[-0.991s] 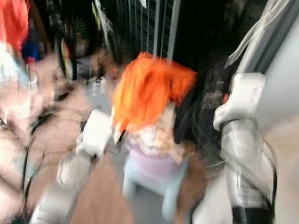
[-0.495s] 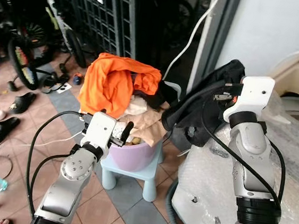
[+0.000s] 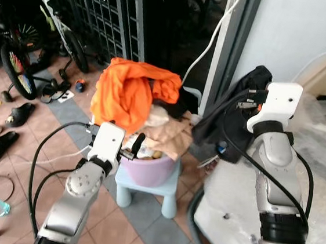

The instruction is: Clothes washing

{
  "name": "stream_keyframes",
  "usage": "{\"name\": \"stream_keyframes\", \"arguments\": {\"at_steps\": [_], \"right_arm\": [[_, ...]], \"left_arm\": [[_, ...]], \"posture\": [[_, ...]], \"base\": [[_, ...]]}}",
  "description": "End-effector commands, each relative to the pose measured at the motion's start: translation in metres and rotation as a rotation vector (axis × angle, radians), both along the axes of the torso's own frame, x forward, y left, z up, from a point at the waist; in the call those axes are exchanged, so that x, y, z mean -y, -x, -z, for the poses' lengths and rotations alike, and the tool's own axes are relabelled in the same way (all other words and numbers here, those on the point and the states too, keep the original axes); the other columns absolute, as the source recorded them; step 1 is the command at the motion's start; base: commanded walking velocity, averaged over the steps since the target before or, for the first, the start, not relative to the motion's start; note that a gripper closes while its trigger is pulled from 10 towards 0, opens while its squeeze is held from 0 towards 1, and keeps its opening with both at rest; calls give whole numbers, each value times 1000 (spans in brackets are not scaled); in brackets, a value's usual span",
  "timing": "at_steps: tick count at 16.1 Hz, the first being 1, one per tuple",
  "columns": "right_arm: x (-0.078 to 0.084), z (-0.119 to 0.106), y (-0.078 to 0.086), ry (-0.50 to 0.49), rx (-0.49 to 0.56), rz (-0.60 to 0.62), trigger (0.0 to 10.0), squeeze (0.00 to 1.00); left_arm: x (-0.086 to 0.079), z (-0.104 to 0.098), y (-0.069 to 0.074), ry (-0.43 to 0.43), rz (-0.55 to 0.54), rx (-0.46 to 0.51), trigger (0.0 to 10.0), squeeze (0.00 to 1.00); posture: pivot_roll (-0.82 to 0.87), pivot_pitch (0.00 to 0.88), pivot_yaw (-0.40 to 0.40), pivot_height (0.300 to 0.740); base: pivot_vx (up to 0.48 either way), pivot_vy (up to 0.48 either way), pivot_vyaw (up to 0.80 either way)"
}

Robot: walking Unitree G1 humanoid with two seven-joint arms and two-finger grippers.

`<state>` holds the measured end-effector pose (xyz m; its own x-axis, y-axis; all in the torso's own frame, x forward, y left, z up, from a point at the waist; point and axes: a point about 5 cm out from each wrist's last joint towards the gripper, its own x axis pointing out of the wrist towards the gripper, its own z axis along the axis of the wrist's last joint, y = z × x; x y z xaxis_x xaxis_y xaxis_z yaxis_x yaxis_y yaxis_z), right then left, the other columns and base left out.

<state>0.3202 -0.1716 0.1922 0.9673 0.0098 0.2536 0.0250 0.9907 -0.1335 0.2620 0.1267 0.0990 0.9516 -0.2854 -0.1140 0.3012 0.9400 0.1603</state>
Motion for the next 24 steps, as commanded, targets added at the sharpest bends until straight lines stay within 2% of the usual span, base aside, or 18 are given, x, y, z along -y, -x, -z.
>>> {"name": "stream_keyframes", "arguments": {"at_steps": [1, 8, 19, 24], "right_arm": [[-6, -6, -2, -3, 25, -16, 10000, 0], [-6, -6, -3, -2, 31, -9, 10000, 0], [-3, -8, -6, 7, 39, 1, 10000, 0], [-4, -6, -6, 2, 29, -12, 10000, 0]], "left_arm": [[-7, -2, 1, -6, -11, -1, 10000, 0], [-6, -2, 0, -5, -3, -3, 10000, 0], [-4, -6, 1, 71, 29, 10, 10000, 0], [-4, -5, 1, 74, 31, 2, 10000, 0]], "posture": [[-26, 0, 70, 740], [-26, 0, 71, 740], [-30, 0, 67, 740], [-30, 0, 67, 740]], "base": [[0, 0, -800], [0, 0, -800], [0, 0, -800], [0, -311, -778]]}}
